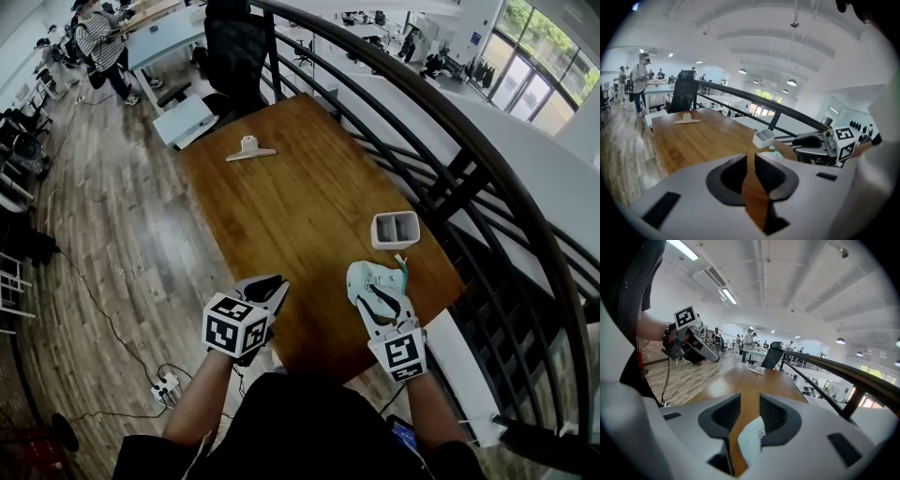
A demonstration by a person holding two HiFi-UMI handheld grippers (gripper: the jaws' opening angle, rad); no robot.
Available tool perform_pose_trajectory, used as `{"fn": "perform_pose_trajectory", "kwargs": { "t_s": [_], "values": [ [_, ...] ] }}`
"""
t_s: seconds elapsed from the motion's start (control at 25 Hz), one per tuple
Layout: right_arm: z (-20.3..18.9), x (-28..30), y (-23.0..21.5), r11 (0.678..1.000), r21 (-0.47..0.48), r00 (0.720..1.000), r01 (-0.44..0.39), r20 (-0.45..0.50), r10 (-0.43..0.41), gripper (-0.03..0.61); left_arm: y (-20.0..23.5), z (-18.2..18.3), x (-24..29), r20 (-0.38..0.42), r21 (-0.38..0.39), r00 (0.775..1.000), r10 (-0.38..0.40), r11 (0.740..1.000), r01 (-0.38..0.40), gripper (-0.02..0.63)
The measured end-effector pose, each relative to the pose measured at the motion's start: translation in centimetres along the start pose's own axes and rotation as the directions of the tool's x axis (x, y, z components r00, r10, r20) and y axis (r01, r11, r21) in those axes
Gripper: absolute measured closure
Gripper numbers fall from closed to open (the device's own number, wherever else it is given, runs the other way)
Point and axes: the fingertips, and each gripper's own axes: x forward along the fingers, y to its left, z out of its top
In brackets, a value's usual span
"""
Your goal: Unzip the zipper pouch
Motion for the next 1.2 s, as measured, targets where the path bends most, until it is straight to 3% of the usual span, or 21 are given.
{"fn": "perform_pose_trajectory", "kwargs": {
  "t_s": [0.24, 0.44, 0.64, 0.84, 0.96, 1.2],
  "values": [
    [-0.2, -0.9, -0.6, 1.000, 0.009, 0.999, 0.012, 0.034, -0.012, 0.458, -0.6, 1.0, -0.3, 0.087, 0.004, 0.996, 0.011, 1.000, -0.011, 0.558],
    [1.6, -2.3, -1.4, 0.999, 0.031, 0.995, 0.018, 0.102, -0.021, 0.522, -1.1, 3.1, -2.1, 0.212, 0.021, 0.976, 0.042, 0.999, -0.048, 0.561],
    [3.4, -4.7, -2.0, 0.997, 0.071, 0.981, 0.006, 0.195, -0.020, 0.555, -1.9, 4.1, -4.7, 0.327, 0.032, 0.941, 0.090, 0.994, -0.107, 0.591],
    [3.3, -5.4, -3.7, 0.989, 0.147, 0.968, 0.007, 0.248, -0.044, 0.578, -1.6, 5.0, -7.1, 0.446, 0.025, 0.883, 0.148, 0.984, -0.177, 0.595],
    [2.9, -5.7, -3.9, 0.988, 0.155, 0.968, 0.022, 0.243, -0.060, 0.581, -1.6, 4.9, -8.1, 0.472, 0.028, 0.869, 0.148, 0.983, -0.182, 0.595],
    [2.5, -6.6, -1.2, 0.979, 0.196, 0.965, 0.047, 0.243, -0.095, 0.581, -1.5, 3.3, -9.8, 0.492, 0.041, 0.864, 0.104, 0.989, -0.142, 0.595]
  ]
}}
